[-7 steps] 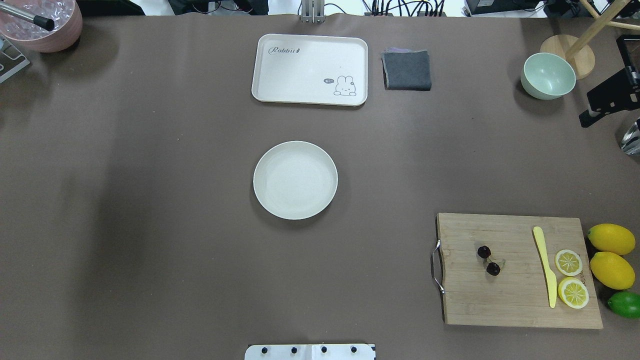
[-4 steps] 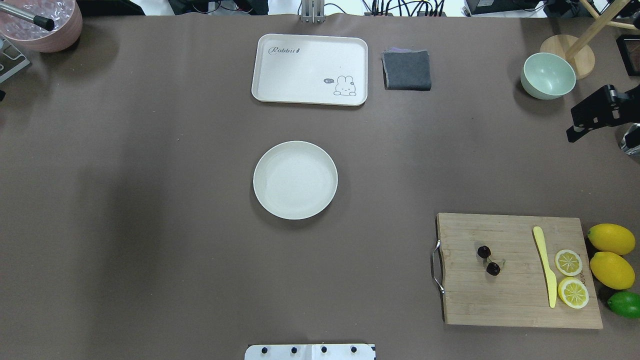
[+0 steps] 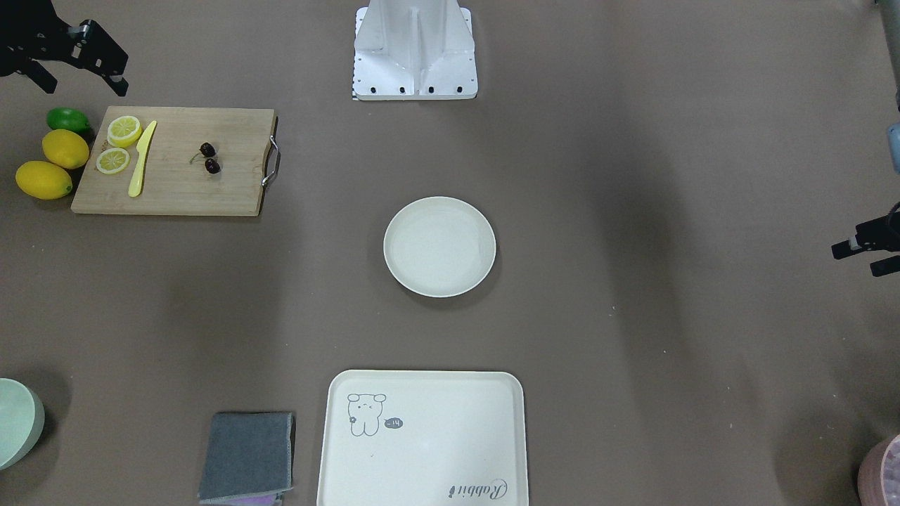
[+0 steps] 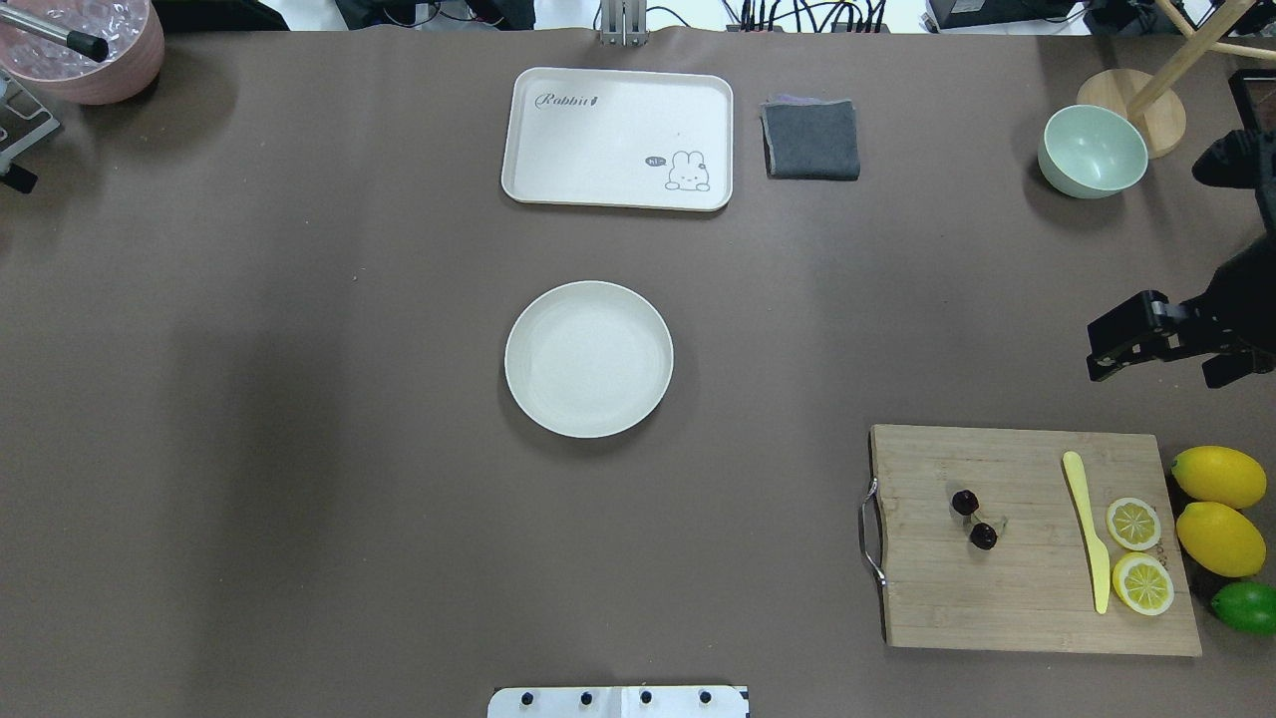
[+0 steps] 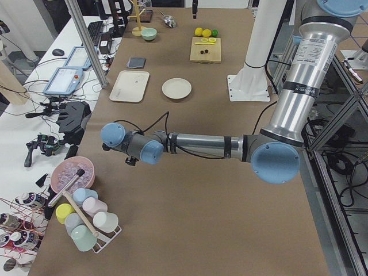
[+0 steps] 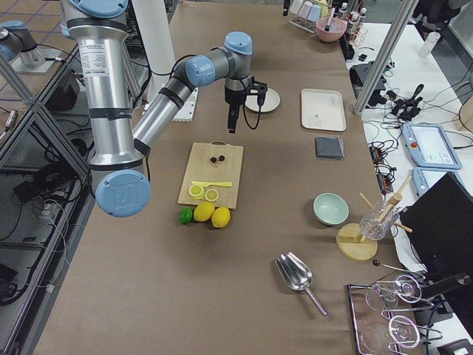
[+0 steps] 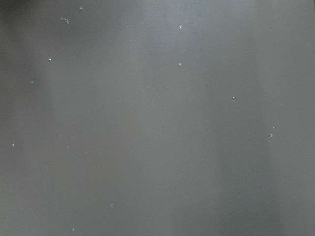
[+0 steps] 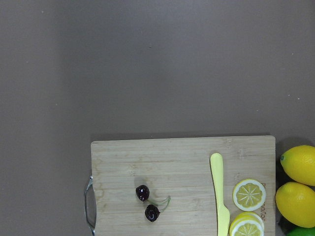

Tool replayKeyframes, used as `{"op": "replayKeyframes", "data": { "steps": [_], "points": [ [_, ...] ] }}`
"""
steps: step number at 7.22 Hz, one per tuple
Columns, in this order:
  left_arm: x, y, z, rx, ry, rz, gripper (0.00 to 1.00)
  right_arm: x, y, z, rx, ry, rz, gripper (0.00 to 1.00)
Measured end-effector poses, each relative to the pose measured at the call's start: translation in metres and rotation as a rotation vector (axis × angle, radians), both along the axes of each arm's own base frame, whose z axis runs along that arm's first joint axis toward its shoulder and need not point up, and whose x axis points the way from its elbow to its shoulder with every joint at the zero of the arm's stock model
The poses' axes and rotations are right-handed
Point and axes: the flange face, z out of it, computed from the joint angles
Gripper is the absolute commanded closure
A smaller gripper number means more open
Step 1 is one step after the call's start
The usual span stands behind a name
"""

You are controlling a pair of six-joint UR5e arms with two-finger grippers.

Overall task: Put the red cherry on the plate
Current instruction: 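Move the right gripper over the cherries on the cutting board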

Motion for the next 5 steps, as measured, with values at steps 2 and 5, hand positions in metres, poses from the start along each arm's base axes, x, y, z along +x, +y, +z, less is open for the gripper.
{"op": "replayKeyframes", "data": {
  "steps": [2,5],
  "points": [
    [0.002,-0.006,-0.008,0.005,0.001,-0.001,0.02,-0.032,0.017,0.031,0.037,0.029,0.030,0.01],
    [0.012,-0.012,-0.018,0.017,0.002,0.013,0.02,-0.086,0.026,0.069,0.070,0.096,0.047,0.01]
  ]
}}
